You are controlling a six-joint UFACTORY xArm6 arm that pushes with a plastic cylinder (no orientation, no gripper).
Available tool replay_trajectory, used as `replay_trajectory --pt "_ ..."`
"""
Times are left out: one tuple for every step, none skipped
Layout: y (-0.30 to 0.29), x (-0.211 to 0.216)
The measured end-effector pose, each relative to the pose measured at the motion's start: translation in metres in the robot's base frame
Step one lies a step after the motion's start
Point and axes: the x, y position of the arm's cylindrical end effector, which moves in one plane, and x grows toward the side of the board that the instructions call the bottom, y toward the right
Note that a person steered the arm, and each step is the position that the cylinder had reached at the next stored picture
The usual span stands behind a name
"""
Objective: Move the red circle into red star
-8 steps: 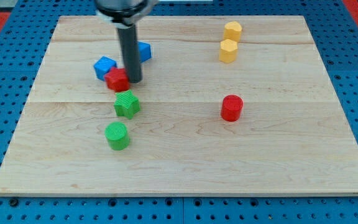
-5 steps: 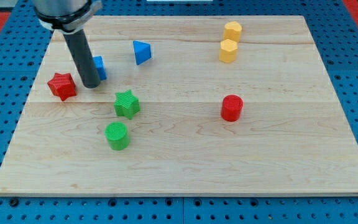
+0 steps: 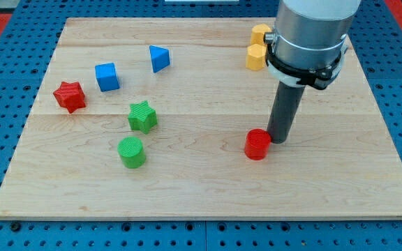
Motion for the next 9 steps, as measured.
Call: replay_trajectory --pt "0.000 0.038" --pt "-0.040 0.035" --pt "-0.068 -0.013" --pt "-0.102 -0.054" --pt "-0.124 -0.073" --pt "-0.109 -0.080" --pt "-0.139 -0.092" --pt "-0.199 -0.102" --pt "-0.241 -0.102"
